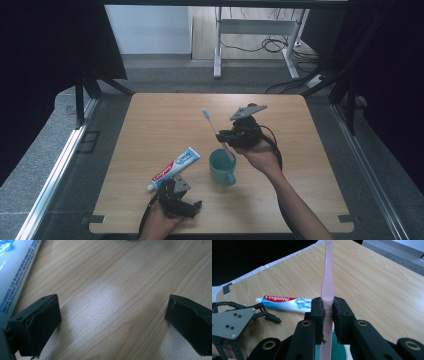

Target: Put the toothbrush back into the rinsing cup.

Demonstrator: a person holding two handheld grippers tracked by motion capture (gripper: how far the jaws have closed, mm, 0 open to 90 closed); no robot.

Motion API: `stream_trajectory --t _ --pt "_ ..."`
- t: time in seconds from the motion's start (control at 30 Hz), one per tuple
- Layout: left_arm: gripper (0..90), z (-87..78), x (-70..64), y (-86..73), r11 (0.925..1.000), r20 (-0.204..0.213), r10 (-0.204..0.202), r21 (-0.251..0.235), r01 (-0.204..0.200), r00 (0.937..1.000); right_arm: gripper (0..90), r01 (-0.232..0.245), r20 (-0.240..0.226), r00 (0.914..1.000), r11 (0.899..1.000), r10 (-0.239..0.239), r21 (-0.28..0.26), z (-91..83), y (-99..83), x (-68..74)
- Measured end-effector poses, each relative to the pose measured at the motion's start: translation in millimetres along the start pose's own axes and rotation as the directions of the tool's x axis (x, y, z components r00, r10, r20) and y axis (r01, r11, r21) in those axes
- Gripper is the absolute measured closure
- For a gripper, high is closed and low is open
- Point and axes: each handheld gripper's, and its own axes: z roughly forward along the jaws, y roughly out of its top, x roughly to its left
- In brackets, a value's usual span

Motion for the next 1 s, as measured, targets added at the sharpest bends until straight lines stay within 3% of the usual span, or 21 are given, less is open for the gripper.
stream_trajectory --t 1.0 --pt "0.2 -0.1 0.1 0.0 1.0 -0.002 0.003 0.001 -0.003 1.0 78.4 -0.007 -0.033 0.9994 1.0 0.007 0.013 32.1 -28.2 2.9"
